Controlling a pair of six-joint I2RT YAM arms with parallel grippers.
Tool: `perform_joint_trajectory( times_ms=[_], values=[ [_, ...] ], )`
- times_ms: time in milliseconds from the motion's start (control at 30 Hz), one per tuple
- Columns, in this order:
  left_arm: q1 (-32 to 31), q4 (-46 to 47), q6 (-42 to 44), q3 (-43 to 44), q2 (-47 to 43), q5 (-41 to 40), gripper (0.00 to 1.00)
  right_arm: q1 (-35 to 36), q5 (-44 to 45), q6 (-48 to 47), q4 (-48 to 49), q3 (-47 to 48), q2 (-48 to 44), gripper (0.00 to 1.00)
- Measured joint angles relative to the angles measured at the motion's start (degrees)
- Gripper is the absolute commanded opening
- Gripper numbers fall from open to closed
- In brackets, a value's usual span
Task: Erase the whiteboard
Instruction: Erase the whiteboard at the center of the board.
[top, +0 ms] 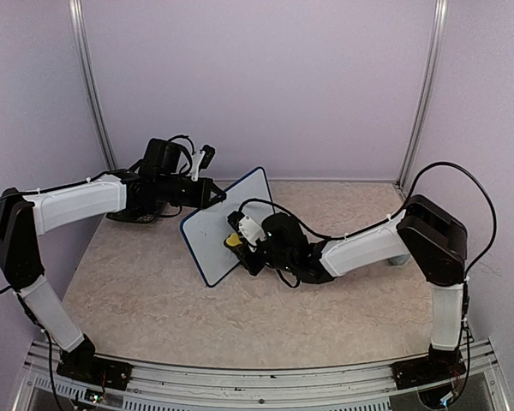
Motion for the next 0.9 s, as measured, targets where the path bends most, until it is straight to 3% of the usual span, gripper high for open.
perform_joint_trajectory(
  times_ms=[900],
  values=[
    [0.0,0.0,-0.2,0.0,0.1,-0.4,0.0,-1.4,-0.7,2.9,-0.7,1.0,0.7,0.0]
  ],
)
